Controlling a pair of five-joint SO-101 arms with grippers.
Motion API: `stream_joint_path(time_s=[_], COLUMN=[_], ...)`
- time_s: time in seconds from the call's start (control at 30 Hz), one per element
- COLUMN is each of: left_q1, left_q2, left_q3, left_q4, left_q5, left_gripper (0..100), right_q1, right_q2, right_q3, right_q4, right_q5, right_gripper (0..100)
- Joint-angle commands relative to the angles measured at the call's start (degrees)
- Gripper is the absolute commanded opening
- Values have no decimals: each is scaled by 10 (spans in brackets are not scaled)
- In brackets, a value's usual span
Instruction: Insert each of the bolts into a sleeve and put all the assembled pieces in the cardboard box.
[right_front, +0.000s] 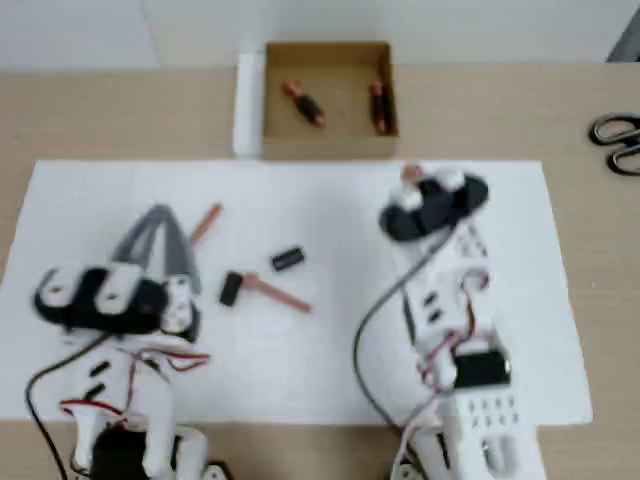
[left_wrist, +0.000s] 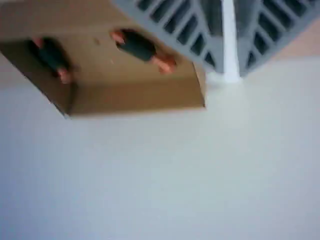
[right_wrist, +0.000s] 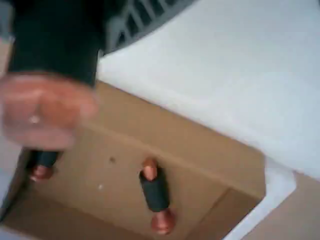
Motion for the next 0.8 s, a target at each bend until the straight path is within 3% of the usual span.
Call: stream_joint_path(time_s=[0.0,0.17,0.37,0.63,0.77], left_q1=[-24,-27,-46,-47,-47], left_q2=[-8,-8,-8,-8,-8], left_q3=[0,0,0,0,0], left_q4=[-12,-11,4,36,36], left_q5=[20,19,19,19,19], left_gripper=[6,6,6,6,6], right_q1=[6,7,6,2,-6], right_q2=[187,433,676,949,1058], right_q3=[-143,-301,-543,-865,-1006], right_q4=[-138,-295,-296,-291,-225], right_q5=[5,9,0,-106,-141], right_gripper=[4,4,4,4,4])
